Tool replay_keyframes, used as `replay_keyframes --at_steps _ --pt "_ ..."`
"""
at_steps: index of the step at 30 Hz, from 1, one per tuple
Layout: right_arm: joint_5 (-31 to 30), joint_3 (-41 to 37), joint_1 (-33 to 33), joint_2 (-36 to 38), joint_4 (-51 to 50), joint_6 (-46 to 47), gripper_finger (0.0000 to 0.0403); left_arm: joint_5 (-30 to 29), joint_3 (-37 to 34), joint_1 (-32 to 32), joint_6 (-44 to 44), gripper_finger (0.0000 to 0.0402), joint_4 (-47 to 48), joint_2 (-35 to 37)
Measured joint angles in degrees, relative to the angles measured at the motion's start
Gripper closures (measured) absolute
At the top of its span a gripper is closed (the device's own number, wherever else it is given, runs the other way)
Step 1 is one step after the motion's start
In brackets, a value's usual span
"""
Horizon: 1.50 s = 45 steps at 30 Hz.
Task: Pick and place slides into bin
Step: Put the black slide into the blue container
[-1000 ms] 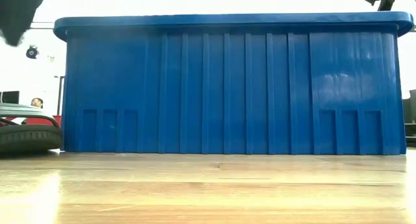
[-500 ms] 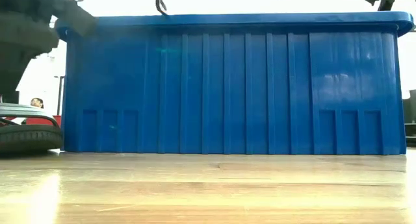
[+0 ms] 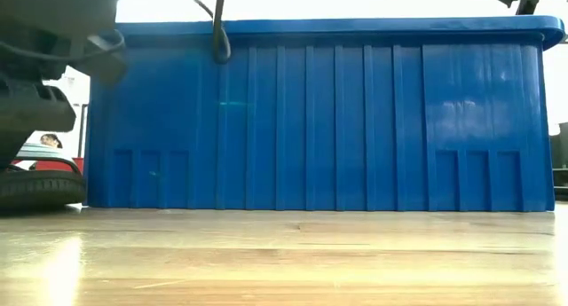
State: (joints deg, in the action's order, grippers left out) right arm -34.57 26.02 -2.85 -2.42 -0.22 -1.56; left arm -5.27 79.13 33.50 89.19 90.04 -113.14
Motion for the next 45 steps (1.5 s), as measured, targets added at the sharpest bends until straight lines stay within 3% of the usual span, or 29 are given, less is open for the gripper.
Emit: replay_keyframes --at_steps 7,13,22,37,41,45 --pt "0.0 0.0 0.0 0.0 0.0 -0.8 0.0394 4.8 0.0 0.3 5.0 0.0114 0.0 -2.1" --pt "0.0 0.0 0.0 0.0 0.0 -2.1 0.0394 4.7 -0.7 0.4 5.0 0.0114 0.0 -2.1" --pt "0.0 0.0 0.0 0.0 0.0 -2.1 0.0394 5.3 -7.2 0.4 6.3 0.0114 0.0 -2.1" --pt "0.0 0.0 0.0 0.0 0.0 -1.9 0.0394 -0.3 -11.5 0.5 11.5 0.0116 -0.9 -1.9" --pt "0.0 0.0 0.0 0.0 0.0 -1.9 0.0394 -0.7 -11.7 0.5 11.8 0.0149 -0.7 -1.9" --pt "0.0 0.0 0.0 0.0 0.0 -0.4 0.0394 -0.9 -11.7 0.5 11.7 0.0225 -0.9 -1.9"
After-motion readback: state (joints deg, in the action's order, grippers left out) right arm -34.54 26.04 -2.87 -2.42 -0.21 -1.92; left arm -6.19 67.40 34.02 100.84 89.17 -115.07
